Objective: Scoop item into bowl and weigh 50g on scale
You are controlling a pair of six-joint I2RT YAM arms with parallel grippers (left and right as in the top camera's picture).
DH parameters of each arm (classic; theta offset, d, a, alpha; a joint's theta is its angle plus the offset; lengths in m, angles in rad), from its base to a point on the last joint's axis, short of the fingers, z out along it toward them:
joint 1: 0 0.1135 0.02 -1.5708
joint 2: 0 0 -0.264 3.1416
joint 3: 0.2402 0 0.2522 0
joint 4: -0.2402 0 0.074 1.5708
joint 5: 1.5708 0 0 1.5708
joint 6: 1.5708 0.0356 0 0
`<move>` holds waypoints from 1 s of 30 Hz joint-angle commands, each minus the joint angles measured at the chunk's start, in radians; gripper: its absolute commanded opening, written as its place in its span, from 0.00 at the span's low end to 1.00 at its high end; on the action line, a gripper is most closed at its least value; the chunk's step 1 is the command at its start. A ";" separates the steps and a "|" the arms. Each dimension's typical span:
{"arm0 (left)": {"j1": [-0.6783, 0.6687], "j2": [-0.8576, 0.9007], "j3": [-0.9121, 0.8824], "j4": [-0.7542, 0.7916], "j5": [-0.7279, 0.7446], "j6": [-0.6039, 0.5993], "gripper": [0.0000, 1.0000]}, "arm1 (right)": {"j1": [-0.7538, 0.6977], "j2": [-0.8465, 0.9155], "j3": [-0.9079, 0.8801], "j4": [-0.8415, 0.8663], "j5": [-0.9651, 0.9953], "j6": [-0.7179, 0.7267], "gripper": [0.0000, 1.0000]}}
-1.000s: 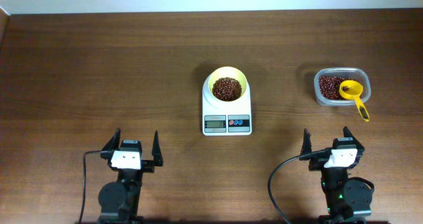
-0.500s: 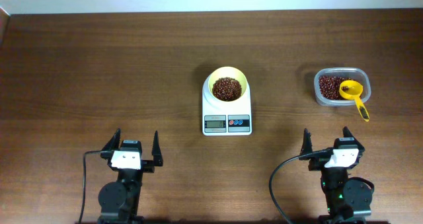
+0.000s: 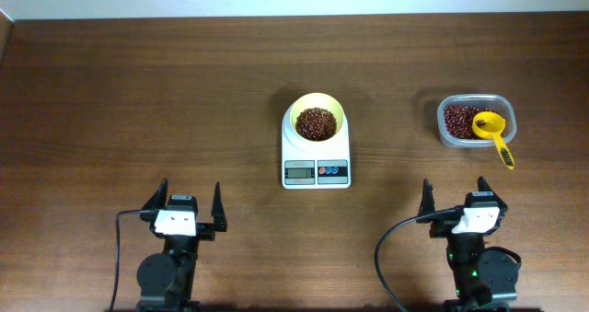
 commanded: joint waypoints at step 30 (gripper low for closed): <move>-0.004 -0.004 -0.002 -0.006 0.014 -0.129 0.99 | -0.005 -0.008 -0.005 -0.008 0.001 0.007 0.99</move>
